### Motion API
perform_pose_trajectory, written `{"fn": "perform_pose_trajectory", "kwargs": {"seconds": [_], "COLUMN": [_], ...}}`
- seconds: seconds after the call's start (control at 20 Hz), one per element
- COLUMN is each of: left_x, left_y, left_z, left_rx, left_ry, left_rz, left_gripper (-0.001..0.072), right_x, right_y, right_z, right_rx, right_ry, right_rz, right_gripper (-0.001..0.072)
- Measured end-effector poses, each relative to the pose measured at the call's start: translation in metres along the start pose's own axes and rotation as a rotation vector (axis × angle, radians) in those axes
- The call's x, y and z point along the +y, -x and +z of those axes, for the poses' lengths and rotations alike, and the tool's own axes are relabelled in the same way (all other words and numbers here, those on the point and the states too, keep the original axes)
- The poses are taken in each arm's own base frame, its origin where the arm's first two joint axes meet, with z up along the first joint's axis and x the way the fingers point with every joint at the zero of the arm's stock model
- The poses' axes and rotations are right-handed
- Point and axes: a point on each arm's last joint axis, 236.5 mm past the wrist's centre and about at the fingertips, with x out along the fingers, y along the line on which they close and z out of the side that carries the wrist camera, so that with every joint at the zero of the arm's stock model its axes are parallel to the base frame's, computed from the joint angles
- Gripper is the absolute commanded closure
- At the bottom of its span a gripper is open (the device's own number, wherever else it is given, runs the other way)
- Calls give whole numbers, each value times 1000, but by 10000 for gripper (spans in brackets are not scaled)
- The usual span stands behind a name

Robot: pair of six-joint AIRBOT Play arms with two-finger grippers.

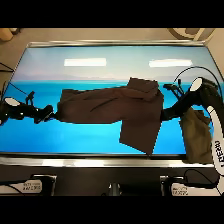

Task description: Fold the shirts.

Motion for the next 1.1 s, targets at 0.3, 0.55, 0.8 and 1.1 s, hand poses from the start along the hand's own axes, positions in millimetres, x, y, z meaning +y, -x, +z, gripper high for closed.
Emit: {"fn": "perform_pose_trajectory", "kwargs": {"seconds": [0.3, 0.55, 0.8, 1.1], "left_x": [-13, -19, -24, -107], "left_y": [21, 30, 40, 184], "left_z": [4, 6, 8, 54], "left_rx": [-55, -82, -110, -521], "left_ry": [-58, -78, -96, -304], "left_rz": [-11, -15, -18, -57], "left_gripper": [682, 682, 683, 683], "right_x": [-9, -18, -17, 4], "right_y": [-39, -57, -65, 99], "right_z": [6, 22, 37, 108], "right_rx": [-48, -103, -149, -516], "right_ry": [-69, -156, -201, 77], "right_rz": [1, 9, 42, -114], "right_gripper": [162, 260, 687, 687]}}
